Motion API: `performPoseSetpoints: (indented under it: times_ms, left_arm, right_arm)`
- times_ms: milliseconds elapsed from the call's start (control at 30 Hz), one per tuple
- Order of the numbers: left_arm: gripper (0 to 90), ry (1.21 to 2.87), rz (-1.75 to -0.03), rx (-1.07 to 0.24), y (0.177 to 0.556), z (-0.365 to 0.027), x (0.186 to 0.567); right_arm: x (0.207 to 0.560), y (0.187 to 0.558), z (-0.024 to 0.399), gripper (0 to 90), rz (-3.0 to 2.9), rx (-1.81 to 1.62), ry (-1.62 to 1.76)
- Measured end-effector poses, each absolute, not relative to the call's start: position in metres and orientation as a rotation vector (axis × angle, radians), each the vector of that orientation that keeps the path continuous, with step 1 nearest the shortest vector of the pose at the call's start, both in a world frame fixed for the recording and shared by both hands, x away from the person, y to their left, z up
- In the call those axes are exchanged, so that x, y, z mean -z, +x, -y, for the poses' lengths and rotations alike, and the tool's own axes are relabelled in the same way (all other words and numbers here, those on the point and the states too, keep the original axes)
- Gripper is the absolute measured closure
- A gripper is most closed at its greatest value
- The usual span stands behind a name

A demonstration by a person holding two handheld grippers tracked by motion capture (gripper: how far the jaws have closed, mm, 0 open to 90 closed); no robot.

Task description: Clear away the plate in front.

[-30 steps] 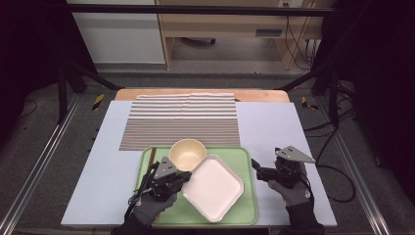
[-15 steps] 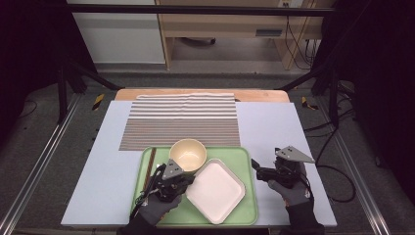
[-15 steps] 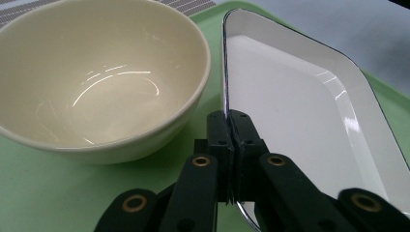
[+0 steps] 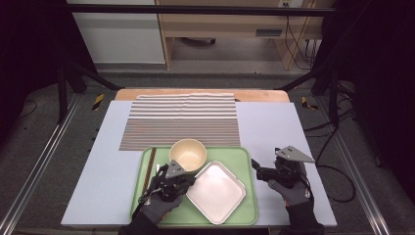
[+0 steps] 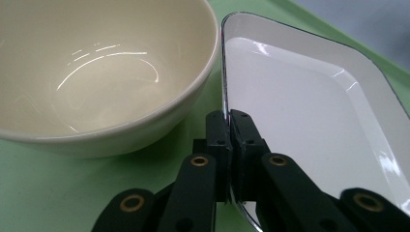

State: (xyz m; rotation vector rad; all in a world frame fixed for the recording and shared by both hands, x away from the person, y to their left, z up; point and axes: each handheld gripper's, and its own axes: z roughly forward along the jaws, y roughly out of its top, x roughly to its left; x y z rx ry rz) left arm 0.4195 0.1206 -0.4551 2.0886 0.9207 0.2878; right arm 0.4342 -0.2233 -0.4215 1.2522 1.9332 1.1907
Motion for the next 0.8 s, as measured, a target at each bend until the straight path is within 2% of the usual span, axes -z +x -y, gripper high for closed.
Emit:
performPoseSetpoints:
  times_ms: [567,800]
  left_arm:
    - [83.0,2.154,-0.897,-0.315,0.422,-0.115,0.465]
    - [74.9,2.08,-0.842,-0.342,0.413,-0.127,0.443]
  right_arm:
    - [0.422,0.434,0.223,6.5,-1.938,-1.187,1.255]
    - [0.422,0.434,0.224,6.4,-1.933,-1.187,1.256]
